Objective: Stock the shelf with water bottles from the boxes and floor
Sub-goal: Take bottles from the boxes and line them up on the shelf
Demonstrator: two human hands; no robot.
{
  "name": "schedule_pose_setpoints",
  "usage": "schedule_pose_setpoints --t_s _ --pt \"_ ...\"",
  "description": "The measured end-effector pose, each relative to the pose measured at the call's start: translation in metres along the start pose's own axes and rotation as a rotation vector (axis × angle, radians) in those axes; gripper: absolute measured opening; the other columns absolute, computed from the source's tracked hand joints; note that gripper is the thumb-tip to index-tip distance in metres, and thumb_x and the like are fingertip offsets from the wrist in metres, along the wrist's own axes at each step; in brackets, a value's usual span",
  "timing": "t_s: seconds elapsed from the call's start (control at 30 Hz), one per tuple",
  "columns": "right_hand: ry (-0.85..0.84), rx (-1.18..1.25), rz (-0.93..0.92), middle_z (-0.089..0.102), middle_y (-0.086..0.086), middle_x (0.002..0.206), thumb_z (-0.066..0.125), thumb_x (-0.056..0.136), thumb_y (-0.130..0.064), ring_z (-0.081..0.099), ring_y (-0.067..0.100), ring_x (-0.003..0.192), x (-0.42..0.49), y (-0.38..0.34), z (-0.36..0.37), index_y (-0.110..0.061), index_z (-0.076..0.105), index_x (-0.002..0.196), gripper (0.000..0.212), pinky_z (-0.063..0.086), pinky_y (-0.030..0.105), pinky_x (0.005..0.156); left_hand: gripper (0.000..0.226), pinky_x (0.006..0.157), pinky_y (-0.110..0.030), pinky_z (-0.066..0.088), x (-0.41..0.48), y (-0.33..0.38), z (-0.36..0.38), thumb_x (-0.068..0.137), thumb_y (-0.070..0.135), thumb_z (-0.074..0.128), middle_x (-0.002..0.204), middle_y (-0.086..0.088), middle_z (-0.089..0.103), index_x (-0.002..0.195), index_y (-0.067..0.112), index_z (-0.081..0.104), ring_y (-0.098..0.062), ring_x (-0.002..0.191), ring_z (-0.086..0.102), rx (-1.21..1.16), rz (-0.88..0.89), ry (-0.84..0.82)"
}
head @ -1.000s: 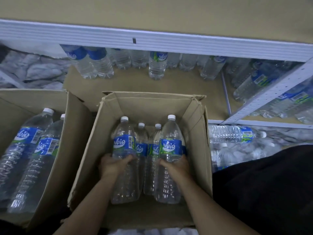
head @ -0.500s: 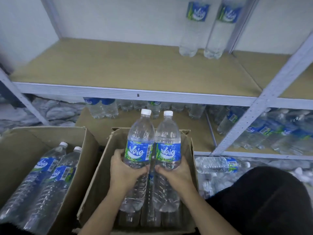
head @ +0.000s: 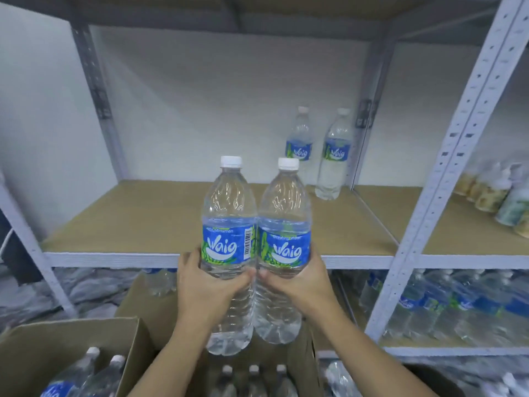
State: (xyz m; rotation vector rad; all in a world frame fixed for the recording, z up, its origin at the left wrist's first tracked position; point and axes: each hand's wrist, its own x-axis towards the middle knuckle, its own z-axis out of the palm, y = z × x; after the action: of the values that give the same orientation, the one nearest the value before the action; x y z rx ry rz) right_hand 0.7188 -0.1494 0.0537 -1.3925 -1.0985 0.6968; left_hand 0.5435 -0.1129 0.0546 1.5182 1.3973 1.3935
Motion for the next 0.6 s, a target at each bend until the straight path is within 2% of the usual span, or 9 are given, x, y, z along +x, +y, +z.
schedule_pose_setpoints --t_s 0.13,0.23,0.3,0.37,0.43,0.47,0.53,0.6 --pt "-0.012 0.004 -0.075 0.075 -0.005 0.102 0.093 0.045 -0.034 0.072 0.012 0.095 0.049 -0.033 -0.004 -0.023 0.058 0.115 0.080 0.056 0.044 0.091 0.082 0.086 -0.038 0.053 0.035 0.038 0.008 0.032 0.057 0.082 0.105 0.002 0.057 0.103 0.027 0.055 -0.013 0.094 0.061 -0.058 0.099 0.021" --pt "0.017 0.022 -0.122 0.074 -0.004 0.102 0.093 0.045 -0.027 0.072 0.012 0.095 0.085 -0.049 -0.002 -0.023 0.055 0.115 0.080 0.056 0.043 0.091 0.088 0.088 -0.039 0.052 0.063 0.054 0.020 0.032 0.058 0.082 0.106 0.003 0.056 0.108 0.025 0.053 -0.015 0.099 0.059 -0.077 0.164 0.030" --pt "0.040 0.035 -0.138 0.074 -0.003 0.101 0.094 0.049 -0.015 0.072 0.010 0.093 0.108 -0.054 0.000 -0.021 0.053 0.115 0.078 0.057 0.040 0.090 0.088 0.089 -0.045 0.053 0.086 0.058 0.031 0.033 0.056 0.086 0.108 0.002 0.059 0.109 0.030 0.051 -0.017 0.102 0.061 -0.094 0.183 0.031" --pt "0.055 0.046 -0.161 0.072 -0.006 0.098 0.093 0.054 -0.005 0.070 0.002 0.088 0.130 -0.056 0.004 -0.024 0.051 0.110 0.072 0.057 0.027 0.085 0.089 0.088 -0.043 0.053 0.109 0.060 0.041 0.034 0.051 0.089 0.110 0.003 0.062 0.112 0.032 0.050 -0.015 0.103 0.062 -0.122 0.183 0.005" --pt "0.070 0.035 -0.174 0.070 -0.010 0.097 0.093 0.056 -0.003 0.068 -0.006 0.082 0.152 -0.054 0.009 -0.025 0.050 0.108 0.071 0.053 0.012 0.073 0.087 0.083 -0.033 0.053 0.131 0.058 0.052 0.039 0.036 0.095 0.108 0.004 0.065 0.113 0.030 0.050 -0.009 0.098 0.065 -0.168 0.168 -0.022" --pt "0.078 0.025 -0.178 0.070 -0.010 0.098 0.093 0.055 -0.004 0.068 -0.007 0.081 0.164 -0.051 0.010 -0.024 0.050 0.110 0.072 0.051 0.010 0.071 0.085 0.077 -0.025 0.052 0.141 0.055 0.057 0.042 0.027 0.097 0.105 0.006 0.067 0.113 0.028 0.051 -0.005 0.094 0.065 -0.181 0.163 -0.028" --pt "0.087 0.001 -0.181 0.071 -0.010 0.099 0.094 0.053 -0.008 0.069 -0.003 0.085 0.187 -0.043 0.015 -0.023 0.051 0.114 0.076 0.052 0.013 0.076 0.083 0.065 -0.010 0.046 0.161 0.051 0.068 0.044 0.020 0.098 0.099 0.010 0.068 0.113 0.022 0.053 0.002 0.086 0.064 -0.191 0.170 -0.013" --pt "0.091 -0.027 -0.180 0.072 -0.010 0.100 0.095 0.050 -0.018 0.070 0.001 0.088 0.211 -0.036 0.022 -0.027 0.051 0.115 0.080 0.055 0.024 0.083 0.082 0.060 -0.005 0.045 0.182 0.045 0.078 0.044 0.017 0.098 0.098 0.010 0.068 0.113 0.017 0.054 0.004 0.083 0.063 -0.195 0.184 -0.004"
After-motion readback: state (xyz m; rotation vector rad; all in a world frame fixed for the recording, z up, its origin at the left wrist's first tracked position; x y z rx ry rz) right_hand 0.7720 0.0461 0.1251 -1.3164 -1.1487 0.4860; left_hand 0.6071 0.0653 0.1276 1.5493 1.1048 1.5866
